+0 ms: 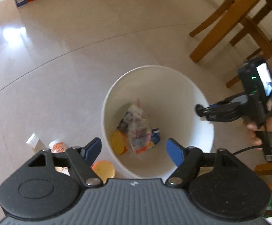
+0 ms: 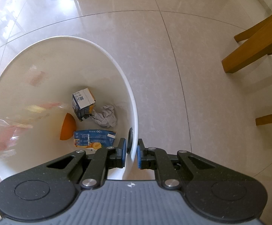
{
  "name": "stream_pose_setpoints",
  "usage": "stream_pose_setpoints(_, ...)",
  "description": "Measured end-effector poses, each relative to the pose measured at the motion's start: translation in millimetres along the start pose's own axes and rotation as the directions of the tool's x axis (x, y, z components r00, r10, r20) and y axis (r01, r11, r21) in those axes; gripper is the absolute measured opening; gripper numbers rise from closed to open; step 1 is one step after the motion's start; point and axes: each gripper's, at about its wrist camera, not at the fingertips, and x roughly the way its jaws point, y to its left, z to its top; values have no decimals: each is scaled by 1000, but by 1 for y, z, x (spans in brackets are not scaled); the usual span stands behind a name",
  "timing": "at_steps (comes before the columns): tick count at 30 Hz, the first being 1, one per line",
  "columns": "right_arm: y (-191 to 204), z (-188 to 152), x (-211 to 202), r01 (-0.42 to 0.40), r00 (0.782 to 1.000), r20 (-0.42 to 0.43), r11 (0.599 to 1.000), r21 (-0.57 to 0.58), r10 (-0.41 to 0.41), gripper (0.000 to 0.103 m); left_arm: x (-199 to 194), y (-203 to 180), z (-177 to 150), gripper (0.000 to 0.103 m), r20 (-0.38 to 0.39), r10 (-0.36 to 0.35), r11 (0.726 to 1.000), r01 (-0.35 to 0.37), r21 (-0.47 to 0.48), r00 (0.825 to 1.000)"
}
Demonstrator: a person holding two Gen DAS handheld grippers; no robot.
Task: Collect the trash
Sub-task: 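Carry the wrapper over the white bin and open the left tool, then grasp the second orange peel half with the left tool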
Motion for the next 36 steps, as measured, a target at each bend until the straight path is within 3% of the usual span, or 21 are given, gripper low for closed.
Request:
stream_pose_setpoints(7,0,0,0,2,1000,1,1000,-2,-2,14,3,16,-18,85,1,76,996,-76,-36,997)
stream_pose_setpoints(13,1,0,0,4,1000,-1,1000,-2,-4,14,7,22,-41,92,44,174,985,-173,-19,984)
stream_pose_setpoints(18,2,1,1,11,1000,-3,1000,-10,-11,14,21,25,-63,94,28,184,982,-183,-42,983)
stream_pose_setpoints(28,7,0,3,31,1000,-1,1000,-6,-31,14,83,24,-113,95,-8,222,972,-220,85,975)
stream_pose_setpoints(36,9,-2,3,39,999,5,999,-23,-39,14,146,25,-142,95,-27,239,965,-235,121,971)
